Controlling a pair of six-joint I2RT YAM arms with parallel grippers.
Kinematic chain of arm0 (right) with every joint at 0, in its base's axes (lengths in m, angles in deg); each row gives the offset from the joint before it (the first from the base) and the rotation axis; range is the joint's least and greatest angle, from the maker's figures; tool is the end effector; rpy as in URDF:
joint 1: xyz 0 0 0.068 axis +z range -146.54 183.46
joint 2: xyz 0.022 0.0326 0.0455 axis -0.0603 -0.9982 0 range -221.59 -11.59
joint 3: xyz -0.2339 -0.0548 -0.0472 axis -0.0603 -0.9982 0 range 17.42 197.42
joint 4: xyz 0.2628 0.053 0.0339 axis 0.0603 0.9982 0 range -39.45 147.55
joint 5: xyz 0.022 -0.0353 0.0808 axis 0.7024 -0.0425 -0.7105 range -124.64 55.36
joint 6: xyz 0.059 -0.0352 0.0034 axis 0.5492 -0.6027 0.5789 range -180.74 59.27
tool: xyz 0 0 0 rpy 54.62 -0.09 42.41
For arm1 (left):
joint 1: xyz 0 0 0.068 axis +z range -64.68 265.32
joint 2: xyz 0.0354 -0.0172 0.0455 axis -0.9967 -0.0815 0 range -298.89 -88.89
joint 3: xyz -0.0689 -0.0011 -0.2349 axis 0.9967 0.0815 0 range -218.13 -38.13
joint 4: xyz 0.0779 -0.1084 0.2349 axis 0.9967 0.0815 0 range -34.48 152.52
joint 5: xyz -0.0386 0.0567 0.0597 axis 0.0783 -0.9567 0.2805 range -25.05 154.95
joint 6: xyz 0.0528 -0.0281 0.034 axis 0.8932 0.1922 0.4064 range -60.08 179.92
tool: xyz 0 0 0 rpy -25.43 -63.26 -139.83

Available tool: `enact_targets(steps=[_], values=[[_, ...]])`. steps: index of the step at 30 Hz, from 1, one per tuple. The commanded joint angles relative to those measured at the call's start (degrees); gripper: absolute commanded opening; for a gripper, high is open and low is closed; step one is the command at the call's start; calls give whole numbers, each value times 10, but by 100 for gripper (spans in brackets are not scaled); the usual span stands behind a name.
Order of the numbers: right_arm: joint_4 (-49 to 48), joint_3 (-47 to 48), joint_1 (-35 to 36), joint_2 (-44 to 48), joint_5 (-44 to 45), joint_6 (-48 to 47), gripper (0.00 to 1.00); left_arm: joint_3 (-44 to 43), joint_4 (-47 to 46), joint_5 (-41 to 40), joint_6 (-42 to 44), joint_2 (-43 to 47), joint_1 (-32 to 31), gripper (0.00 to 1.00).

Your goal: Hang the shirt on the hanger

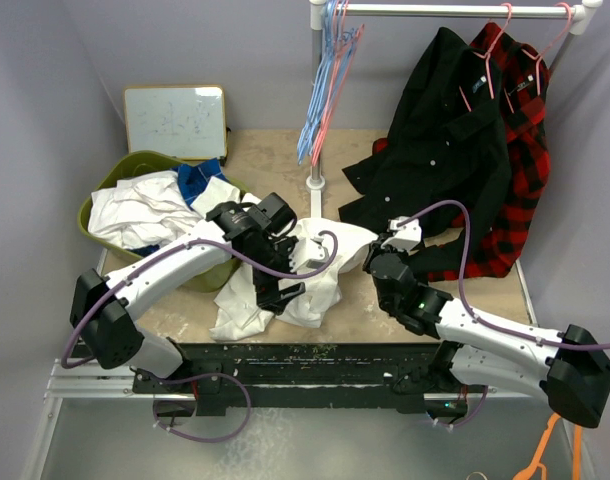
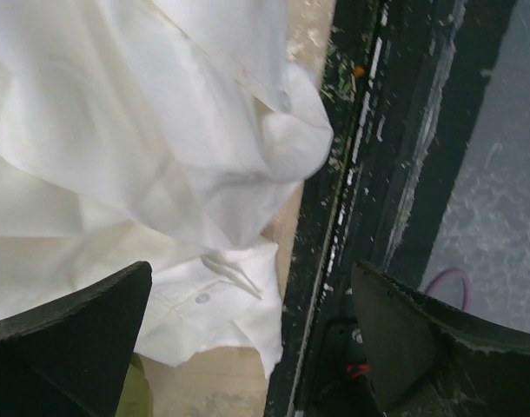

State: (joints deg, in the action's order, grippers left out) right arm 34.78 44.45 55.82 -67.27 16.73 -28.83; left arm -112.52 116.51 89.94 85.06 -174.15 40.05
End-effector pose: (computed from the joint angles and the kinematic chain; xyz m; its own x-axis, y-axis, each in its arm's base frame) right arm 0.1843 0.1678 0.2140 -0.1311 0.3704 -0.9196 0.0470 0.9289 0.3674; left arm 0.1947 -0.2299 0.2404 -0.2923 0.8425 -0.4525 0.9509 0.2059 -0.2310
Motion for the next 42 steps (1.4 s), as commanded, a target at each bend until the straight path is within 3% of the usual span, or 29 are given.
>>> enact_targets(steps=[1,8,9,10,11,13,14,19,23,29,35,42], values=[[-3,-10,-2,24,18,30,0,27,-107,-1,-61,16,-2,99],[28,-35,-2,51,19,77,0,51,-137,49,-76,-11,-2,100],[32,-40,-3,57,20,81,0,51,-137,57,-74,-18,-2,95],[35,-43,-2,63,20,85,0,50,-136,65,-72,-25,-2,84],[37,-46,-2,68,21,88,0,48,-134,72,-70,-31,-2,66],[43,-50,-2,76,21,92,0,43,-131,78,-68,-41,-2,13],[46,-50,-2,79,20,95,0,40,-127,75,-68,-42,-3,0],[64,-25,-2,77,11,93,0,-21,-53,66,-29,14,3,0],[77,27,-2,57,-3,64,0,-109,57,101,30,64,66,0],[50,143,-2,20,-22,-72,0,-183,125,129,68,141,141,0],[7,286,-2,9,-49,-249,0,-223,72,-3,41,214,168,0],[79,627,-1,-75,-110,-430,0,-416,-36,-169,27,206,175,0]])
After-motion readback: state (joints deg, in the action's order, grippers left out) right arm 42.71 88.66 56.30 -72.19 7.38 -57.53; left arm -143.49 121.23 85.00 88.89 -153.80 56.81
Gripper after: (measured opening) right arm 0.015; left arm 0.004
